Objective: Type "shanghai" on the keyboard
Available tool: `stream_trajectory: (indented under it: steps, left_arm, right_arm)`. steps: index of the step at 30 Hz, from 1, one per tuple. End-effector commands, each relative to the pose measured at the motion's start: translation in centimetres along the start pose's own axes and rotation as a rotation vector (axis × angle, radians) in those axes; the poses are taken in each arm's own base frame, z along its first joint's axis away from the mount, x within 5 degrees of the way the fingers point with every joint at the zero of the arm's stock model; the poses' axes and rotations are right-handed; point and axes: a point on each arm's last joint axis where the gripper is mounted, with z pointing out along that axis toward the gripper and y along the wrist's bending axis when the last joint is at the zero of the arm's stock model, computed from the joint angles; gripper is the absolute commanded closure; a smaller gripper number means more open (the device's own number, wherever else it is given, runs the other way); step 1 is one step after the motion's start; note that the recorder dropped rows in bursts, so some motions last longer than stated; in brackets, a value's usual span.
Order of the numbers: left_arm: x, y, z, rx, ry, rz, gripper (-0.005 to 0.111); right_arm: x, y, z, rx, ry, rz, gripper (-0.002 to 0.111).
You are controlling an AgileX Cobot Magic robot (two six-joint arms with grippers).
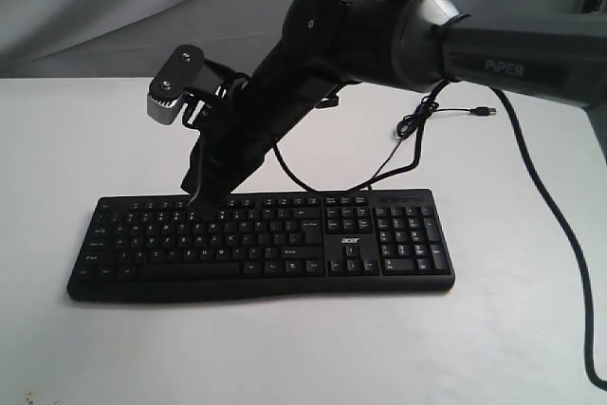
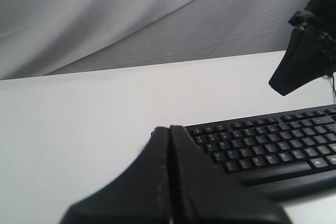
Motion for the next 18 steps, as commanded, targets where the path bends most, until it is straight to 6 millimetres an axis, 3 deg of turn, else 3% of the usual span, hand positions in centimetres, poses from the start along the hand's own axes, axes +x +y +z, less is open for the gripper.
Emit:
stream_trajectory:
  steps: [1, 5, 12, 18]
  left_arm:
    - [0.1, 0.0, 0.0, 0.004, -0.004, -0.001, 0.107]
    - [0.1, 0.0, 0.0, 0.004, -0.004, -0.001, 0.107]
    - [0.1, 0.0, 0.0, 0.004, -0.004, -0.001, 0.107]
    - [0.1, 0.0, 0.0, 0.004, -0.004, -0.001, 0.107]
  right_arm:
    - [-0.3, 0.1, 0.0, 0.0, -0.02, 0.01, 0.108]
    - [-0.1, -0.1, 0.7, 0.004, -0.018, 0.006, 0.108]
    - [0.5, 0.4, 3.7, 0.009, 0.001, -0.035, 0.108]
    - [-0.4, 0.9, 4.7, 0.065, -0.027, -0.106, 0.108]
